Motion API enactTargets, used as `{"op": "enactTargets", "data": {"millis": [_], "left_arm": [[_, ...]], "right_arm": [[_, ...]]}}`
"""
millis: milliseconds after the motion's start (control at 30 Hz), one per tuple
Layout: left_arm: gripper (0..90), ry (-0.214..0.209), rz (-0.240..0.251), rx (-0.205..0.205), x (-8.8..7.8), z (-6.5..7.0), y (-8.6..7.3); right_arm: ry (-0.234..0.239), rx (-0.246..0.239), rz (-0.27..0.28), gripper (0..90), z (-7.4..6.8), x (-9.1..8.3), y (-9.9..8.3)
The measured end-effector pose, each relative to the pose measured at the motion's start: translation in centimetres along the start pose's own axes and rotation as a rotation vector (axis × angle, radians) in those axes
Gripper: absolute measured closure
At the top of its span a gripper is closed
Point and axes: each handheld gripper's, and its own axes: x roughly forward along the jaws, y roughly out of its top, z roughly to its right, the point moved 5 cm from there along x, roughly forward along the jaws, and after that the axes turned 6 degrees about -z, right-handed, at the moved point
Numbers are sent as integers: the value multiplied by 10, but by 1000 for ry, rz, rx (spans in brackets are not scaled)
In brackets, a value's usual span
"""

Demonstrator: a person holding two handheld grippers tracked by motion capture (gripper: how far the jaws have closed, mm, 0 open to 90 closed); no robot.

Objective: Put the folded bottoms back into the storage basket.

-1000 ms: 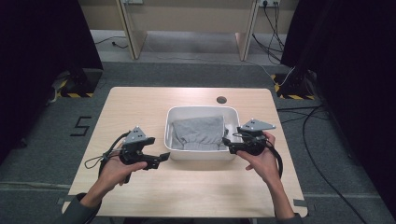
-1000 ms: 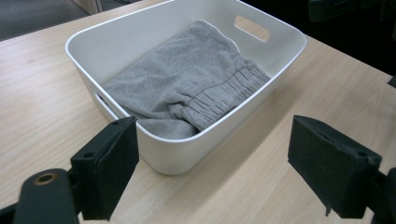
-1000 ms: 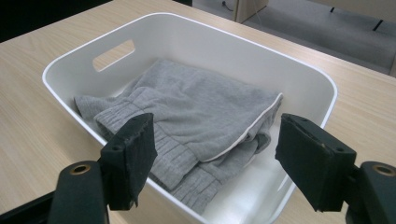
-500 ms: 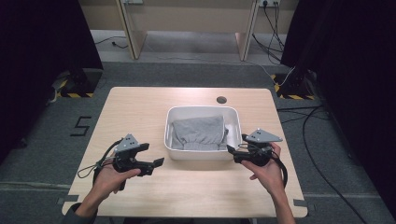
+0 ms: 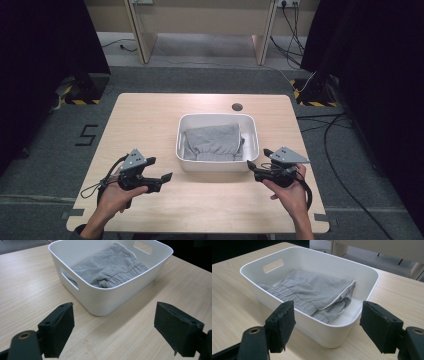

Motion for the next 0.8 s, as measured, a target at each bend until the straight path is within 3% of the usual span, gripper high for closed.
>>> {"op": "enactTargets", "data": {"millis": [367,800], "left_arm": [[162,6,1,-11,-7,-6,-15],[162,20,-31,-29,2,-9,-42]], "right_arm": [[-10,26,6,284,4,-6,-13],[-24,52,-3,279,10,-12,-28]]}}
